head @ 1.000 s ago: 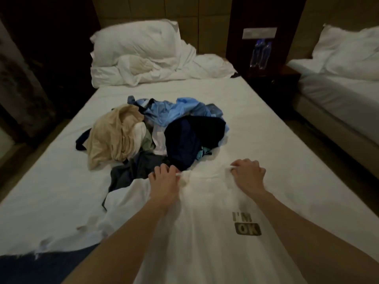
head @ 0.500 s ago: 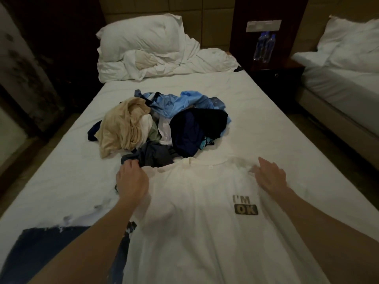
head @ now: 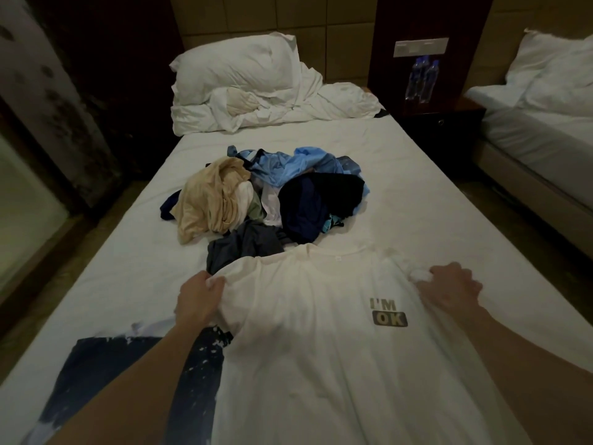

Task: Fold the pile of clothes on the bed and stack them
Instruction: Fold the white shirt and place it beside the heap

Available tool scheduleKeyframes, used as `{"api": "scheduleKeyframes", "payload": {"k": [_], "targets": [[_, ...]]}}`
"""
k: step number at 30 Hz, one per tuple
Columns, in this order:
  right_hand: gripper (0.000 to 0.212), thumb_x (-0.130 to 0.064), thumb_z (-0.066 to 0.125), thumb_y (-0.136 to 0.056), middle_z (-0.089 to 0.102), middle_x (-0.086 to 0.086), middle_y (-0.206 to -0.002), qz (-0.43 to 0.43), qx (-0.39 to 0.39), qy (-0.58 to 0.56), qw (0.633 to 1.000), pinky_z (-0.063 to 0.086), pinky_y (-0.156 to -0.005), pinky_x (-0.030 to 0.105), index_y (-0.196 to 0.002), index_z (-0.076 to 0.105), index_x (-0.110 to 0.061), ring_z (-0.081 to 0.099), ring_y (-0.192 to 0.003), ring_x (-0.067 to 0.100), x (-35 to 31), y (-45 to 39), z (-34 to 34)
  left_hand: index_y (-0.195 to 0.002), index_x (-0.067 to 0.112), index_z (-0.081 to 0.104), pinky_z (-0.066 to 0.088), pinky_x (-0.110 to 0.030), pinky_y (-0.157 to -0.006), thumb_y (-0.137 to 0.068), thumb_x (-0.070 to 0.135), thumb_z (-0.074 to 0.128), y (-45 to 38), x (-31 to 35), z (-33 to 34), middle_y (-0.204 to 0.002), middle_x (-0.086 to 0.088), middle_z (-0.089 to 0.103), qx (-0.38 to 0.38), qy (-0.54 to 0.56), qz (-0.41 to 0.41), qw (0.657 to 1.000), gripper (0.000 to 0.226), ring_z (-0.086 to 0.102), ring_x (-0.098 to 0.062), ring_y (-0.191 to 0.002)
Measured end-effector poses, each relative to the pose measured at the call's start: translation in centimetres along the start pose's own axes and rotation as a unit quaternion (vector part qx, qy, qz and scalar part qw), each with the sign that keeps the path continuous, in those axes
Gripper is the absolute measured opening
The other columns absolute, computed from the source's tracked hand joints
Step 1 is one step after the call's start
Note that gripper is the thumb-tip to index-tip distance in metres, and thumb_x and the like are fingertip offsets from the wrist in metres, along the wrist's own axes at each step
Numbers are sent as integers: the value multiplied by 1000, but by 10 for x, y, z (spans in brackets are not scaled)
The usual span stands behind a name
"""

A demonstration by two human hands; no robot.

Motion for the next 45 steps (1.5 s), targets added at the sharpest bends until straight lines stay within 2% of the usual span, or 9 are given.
{"api": "scheduleKeyframes", "payload": {"k": [8, 11, 14, 19, 23, 29, 34, 39, 45], "targets": [[53, -53, 66, -84, 66, 7, -119, -81, -5, -100, 992, 48, -90, 37, -124, 64, -19, 63, -107, 29, -87, 34, -38, -88, 19, 48, 37, -35, -62, -98, 50, 49, 15, 7, -15, -79, 1, 57, -19, -68, 80, 994, 32, 56, -23, -73], [53, -64, 66, -81, 68, 6, -98, -104, -144, -200, 964, 48, -81, 33, -91, 70, -12, 63, -95, 25, -116, 49, -27, -82, 20, 52, 38, -33, -57, -95, 51, 56, 18, 16, -30, -73, 2, 59, 35, -56, 96, 993, 34, 57, -20, -68], [63, -70, 49, -88, 49, 6, -144, -174, -302, -157, 924, 31, -111, 41, -119, 71, -20, 43, -134, 28, -121, 71, -5, -79, 18, 61, 40, -32, -59, -88, 42, 69, 19, 38, -41, -74, 3, 62, 32, 39, 87, 995, 27, 59, -16, -71], [64, -57, 32, -100, 9, -3, -165, -233, -296, -140, 916, 1, -122, 39, -157, 16, -32, 2, -152, 19, -89, 94, 32, -108, 6, 70, 56, -41, -82, -81, 23, 80, 33, 100, -10, -99, -9, 70, -111, 243, 9, 964, 34, 67, -24, -92], [55, -30, 39, -106, 16, -7, -163, -205, -181, -274, 922, 11, -122, 32, -157, 17, -29, 14, -150, 12, -61, 120, 36, -122, 0, 57, 61, -33, -68, -93, 28, 69, 72, 138, 37, -107, -15, 67, -306, 352, -74, 881, 42, 67, -24, -83], [72, -15, 49, -95, 21, 10, -162, -148, -130, -166, 966, 21, -118, 31, -157, 12, -11, 23, -147, 26, -4, 148, 46, -135, 12, 55, 44, -34, -100, -96, 20, 57, 114, 86, 48, -136, -7, 56, -186, 49, 87, 978, 40, 54, -24, -122], [40, -37, 55, -93, 49, 10, -129, -50, -89, -93, 990, 46, -95, 38, -125, 49, -14, 45, -121, 29, 28, 203, 35, -135, 12, 40, 45, -42, -99, -89, 17, 57, 179, 31, 20, -137, -12, 38, -156, -184, 83, 967, 49, 43, -33, -127], [65, -59, 53, -87, 57, 10, -126, 1, -100, -51, 994, 46, -89, 34, -133, 41, -15, 58, -114, 31, 58, 258, 34, -127, 7, 54, 53, -38, -91, -81, 34, 58, 240, -16, 7, -128, -11, 57, -205, -228, 16, 952, 53, 60, -27, -112], [48, -45, 53, -89, 55, 10, -122, 11, -148, -65, 987, 49, -88, 35, -124, 44, -13, 57, -108, 29, 88, 312, 34, -123, 19, 58, 46, -38, -98, -87, 39, 57, 302, -21, -17, -128, -3, 58, -177, -310, 48, 933, 40, 59, -24, -116]]}}
Point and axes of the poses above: each hand's wrist, its own y-axis away from the middle knuckle, its own z-axis out of the palm, x = y × z, the point moved 1 cm from there along -y, towards the middle knuckle
